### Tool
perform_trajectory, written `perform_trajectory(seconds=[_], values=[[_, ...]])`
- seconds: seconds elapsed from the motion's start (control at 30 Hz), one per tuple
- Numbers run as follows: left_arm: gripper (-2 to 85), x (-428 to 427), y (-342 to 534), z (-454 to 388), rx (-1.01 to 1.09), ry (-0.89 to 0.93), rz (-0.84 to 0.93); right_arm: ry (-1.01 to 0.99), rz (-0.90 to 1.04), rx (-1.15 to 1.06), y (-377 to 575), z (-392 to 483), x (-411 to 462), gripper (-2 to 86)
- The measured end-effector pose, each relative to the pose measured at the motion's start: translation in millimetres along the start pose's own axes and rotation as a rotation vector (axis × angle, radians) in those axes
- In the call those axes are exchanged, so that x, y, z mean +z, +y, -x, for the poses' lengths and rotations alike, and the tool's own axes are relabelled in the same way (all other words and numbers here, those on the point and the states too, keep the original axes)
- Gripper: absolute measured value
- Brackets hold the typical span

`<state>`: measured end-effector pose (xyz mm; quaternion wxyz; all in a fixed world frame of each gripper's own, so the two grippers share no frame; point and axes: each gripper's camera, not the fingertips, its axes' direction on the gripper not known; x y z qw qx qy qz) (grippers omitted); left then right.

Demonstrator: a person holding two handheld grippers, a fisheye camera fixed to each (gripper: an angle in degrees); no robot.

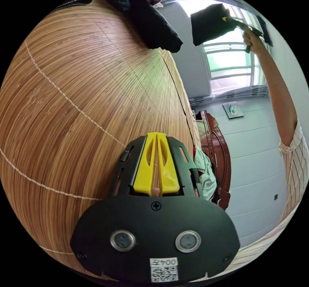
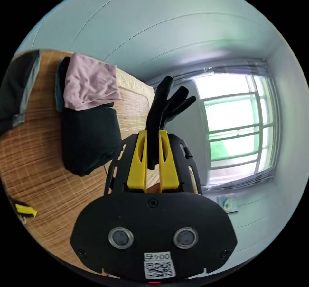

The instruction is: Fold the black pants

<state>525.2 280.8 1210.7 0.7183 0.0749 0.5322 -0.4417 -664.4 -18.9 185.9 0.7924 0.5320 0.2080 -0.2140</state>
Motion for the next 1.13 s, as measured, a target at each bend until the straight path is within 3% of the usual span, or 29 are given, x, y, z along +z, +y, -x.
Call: perform_trajectory(seconds=[0.17, 0.27, 0.5, 0.6, 0.7, 0.77, 0.8, 0.87, 1.0, 1.13], values=[[0.3, -4, 0, 0, 0.002, 0.000, -0.004, 0.074, 0.030, -0.298, 4, 194, 34, 5.9], [0.3, -7, 0, 0, 0.002, -0.004, -0.005, 0.161, 0.026, -0.320, 30, 235, 29, 6.4], [0.3, -15, 0, -2, 0.000, 0.001, -0.003, 0.278, -0.058, -0.245, 88, 182, -17, 8.6], [0.3, -19, 0, -3, 0.000, 0.000, -0.002, 0.121, -0.087, -0.068, 141, 122, -60, 8.1], [0.4, -24, 1, -5, 0.002, 0.000, -0.003, -0.268, -0.065, 0.349, 244, 15, -102, 6.8], [0.4, -28, 2, -7, 0.002, 0.000, -0.005, -0.659, -0.051, 0.713, 381, -70, -120, 4.6], [0.4, -31, 4, -8, 0.005, 0.000, -0.006, -0.761, -0.054, 0.799, 422, -86, -122, 3.9], [0.4, -37, 8, -11, 0.018, 0.012, -0.010, -1.043, -0.072, 1.129, 600, -129, -137, 0.6], [0.3, -64, 34, -33, 0.158, 0.117, -0.058, -1.048, -0.008, 1.450, 863, -156, -206, -0.4], [0.3, -82, 82, -45, 0.132, 0.171, -0.050, -0.862, 0.120, 1.634, 1114, -184, -333, -0.4]])
